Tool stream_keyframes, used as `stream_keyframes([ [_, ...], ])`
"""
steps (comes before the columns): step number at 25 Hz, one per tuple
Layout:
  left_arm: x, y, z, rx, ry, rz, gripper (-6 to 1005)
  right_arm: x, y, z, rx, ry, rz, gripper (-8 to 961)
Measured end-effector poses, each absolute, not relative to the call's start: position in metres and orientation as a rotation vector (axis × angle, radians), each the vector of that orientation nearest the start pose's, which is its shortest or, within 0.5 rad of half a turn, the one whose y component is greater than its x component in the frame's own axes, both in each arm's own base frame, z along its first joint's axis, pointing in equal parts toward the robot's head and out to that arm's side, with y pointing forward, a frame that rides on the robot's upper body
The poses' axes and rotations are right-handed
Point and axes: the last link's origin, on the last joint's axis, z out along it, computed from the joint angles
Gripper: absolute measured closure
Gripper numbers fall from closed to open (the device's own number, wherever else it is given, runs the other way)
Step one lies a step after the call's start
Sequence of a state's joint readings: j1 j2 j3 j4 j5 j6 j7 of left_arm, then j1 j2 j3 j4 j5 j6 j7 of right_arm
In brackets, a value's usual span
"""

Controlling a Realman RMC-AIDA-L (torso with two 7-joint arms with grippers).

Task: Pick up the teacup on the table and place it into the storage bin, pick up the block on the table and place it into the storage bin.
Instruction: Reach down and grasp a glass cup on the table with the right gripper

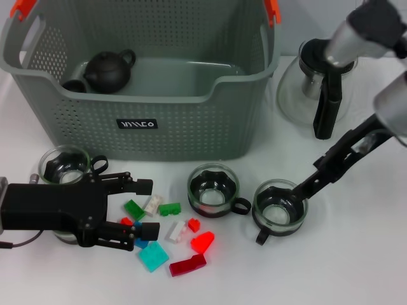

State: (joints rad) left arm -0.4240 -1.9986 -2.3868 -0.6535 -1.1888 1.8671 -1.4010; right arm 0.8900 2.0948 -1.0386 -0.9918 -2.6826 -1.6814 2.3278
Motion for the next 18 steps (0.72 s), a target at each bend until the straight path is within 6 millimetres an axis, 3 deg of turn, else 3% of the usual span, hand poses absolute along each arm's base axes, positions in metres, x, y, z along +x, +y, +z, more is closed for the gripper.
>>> stream_keyframes([
  [11,-0.278,0.273,0.027,-2.924,-0.671,-0.843,68,0.161,0.388,-0.023,-2.791,0.945,-0.555,86],
  [18,-0.28,0.273,0.026,-2.918,-0.665,-0.84,68,0.168,0.392,-0.039,-2.757,0.936,-0.599,134],
])
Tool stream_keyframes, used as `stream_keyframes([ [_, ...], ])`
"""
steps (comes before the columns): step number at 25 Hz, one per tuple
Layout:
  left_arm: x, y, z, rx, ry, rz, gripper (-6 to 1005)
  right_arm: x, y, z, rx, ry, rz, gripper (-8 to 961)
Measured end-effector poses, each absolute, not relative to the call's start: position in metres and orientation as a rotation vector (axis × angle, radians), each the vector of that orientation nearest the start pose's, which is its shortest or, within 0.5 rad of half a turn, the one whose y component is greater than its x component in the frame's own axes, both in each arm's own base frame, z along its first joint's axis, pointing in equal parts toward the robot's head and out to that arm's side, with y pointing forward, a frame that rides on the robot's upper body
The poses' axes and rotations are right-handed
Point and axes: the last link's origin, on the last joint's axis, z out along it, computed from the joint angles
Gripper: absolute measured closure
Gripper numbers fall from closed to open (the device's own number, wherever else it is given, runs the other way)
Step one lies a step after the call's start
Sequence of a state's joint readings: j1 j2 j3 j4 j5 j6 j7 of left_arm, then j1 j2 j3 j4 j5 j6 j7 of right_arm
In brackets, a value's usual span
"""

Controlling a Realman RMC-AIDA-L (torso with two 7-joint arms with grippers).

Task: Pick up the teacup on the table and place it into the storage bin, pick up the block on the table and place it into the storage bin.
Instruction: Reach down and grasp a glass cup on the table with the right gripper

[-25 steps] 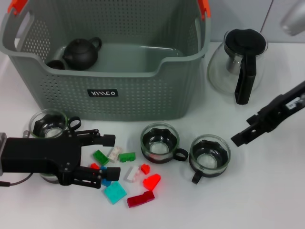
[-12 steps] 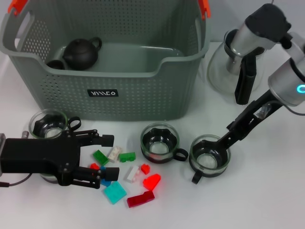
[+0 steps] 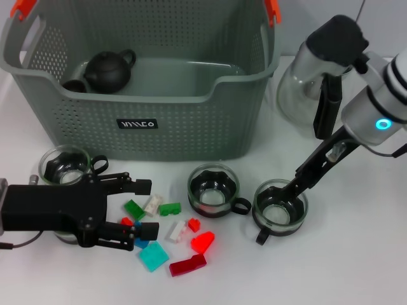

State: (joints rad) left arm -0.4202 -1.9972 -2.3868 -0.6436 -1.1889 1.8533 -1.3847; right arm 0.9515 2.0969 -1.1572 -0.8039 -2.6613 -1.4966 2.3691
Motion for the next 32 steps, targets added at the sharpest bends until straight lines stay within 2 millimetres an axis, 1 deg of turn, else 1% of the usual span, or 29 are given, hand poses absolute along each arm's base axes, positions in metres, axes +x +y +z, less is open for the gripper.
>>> stream_keyframes([
  [6,-0.28,0.272,0.025,-2.918,-0.661,-0.843,68,0.171,0.394,-0.052,-2.746,0.928,-0.62,136],
  [17,-0.281,0.273,0.024,-2.91,-0.665,-0.837,68,0.172,0.39,-0.065,-2.733,0.891,-0.697,151],
  [21,-0.283,0.272,0.023,-2.905,-0.673,-0.836,69,0.171,0.387,-0.071,-2.744,0.873,-0.707,323],
  [28,-0.285,0.27,0.023,-2.901,-0.667,-0.834,69,0.17,0.385,-0.074,-2.752,0.845,-0.721,604],
  [32,-0.285,0.27,0.023,-2.9,-0.668,-0.833,69,0.169,0.386,-0.073,-2.752,0.848,-0.708,798],
])
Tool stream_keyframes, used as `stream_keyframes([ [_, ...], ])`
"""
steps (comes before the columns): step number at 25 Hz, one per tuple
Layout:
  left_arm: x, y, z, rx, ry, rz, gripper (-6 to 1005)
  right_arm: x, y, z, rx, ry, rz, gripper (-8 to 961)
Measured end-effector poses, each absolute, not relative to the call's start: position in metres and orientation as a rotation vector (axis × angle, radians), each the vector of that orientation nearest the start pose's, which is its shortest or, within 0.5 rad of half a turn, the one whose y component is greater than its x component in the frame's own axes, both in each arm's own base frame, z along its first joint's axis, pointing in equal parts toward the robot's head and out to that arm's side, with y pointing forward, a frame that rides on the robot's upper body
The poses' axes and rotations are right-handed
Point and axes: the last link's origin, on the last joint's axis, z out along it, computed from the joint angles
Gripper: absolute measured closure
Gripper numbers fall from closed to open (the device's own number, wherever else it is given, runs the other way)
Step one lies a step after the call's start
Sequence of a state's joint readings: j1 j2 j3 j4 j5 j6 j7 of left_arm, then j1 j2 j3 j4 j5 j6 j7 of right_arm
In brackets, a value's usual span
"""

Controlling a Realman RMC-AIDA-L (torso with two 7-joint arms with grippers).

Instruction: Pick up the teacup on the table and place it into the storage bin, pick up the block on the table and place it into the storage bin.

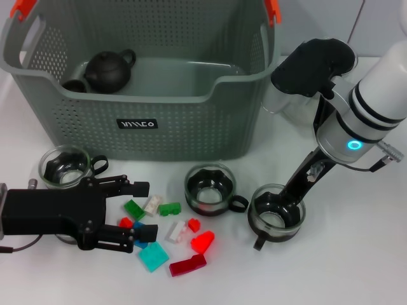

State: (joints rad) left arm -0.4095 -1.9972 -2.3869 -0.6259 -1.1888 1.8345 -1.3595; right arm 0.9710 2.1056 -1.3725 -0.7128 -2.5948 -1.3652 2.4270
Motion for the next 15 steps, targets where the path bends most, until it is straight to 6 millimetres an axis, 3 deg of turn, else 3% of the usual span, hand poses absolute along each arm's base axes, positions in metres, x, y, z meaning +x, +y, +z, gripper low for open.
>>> stream_keyframes([
  [1,-0.285,0.27,0.023,-2.9,-0.668,-0.833,69,0.169,0.386,-0.073,-2.752,0.849,-0.707,846],
  [8,-0.285,0.271,0.023,-2.899,-0.668,-0.831,69,0.165,0.384,-0.07,-2.766,0.845,-0.694,895],
  [15,-0.285,0.27,0.025,-2.905,-0.673,-0.839,70,0.149,0.376,-0.047,-2.794,0.85,-0.633,895],
])
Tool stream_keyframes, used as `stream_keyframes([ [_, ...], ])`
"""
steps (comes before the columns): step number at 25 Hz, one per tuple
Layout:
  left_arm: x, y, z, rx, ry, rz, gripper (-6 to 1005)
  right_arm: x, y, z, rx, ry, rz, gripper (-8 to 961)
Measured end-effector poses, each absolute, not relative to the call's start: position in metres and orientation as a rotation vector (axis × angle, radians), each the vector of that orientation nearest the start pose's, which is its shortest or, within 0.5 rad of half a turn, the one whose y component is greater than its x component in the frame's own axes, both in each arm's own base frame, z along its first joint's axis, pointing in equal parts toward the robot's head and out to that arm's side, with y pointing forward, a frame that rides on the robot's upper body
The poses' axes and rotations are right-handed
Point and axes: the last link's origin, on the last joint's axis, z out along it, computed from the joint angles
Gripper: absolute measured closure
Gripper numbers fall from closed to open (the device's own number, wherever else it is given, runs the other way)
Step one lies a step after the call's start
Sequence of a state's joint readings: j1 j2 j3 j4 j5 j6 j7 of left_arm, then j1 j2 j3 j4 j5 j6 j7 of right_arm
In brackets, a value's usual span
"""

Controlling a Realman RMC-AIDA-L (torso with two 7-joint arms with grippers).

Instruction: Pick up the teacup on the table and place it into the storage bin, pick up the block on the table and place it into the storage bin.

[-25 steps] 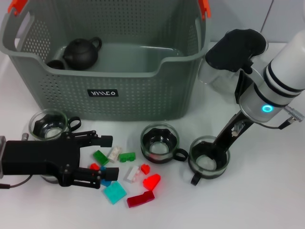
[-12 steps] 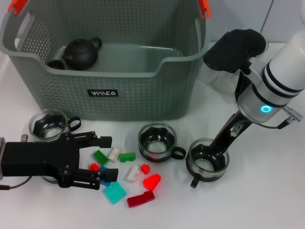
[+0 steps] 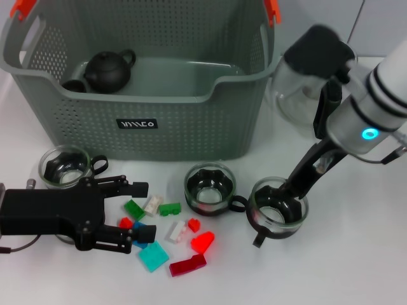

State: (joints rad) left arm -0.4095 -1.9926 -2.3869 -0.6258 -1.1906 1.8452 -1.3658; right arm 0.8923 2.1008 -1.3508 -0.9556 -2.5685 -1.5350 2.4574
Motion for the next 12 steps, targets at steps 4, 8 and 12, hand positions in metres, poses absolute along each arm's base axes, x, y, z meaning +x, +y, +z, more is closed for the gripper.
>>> stream_keyframes([
  [4,-0.284,0.269,0.025,-2.904,-0.675,-0.848,70,0.13,0.365,-0.029,-2.832,0.852,-0.584,895],
  [8,-0.284,0.269,0.025,-2.903,-0.681,-0.856,70,0.092,0.36,-0.003,-2.872,0.818,-0.456,895],
  [12,-0.284,0.27,0.026,-2.895,-0.674,-0.862,70,0.06,0.367,0.014,-2.875,0.757,-0.345,895],
])
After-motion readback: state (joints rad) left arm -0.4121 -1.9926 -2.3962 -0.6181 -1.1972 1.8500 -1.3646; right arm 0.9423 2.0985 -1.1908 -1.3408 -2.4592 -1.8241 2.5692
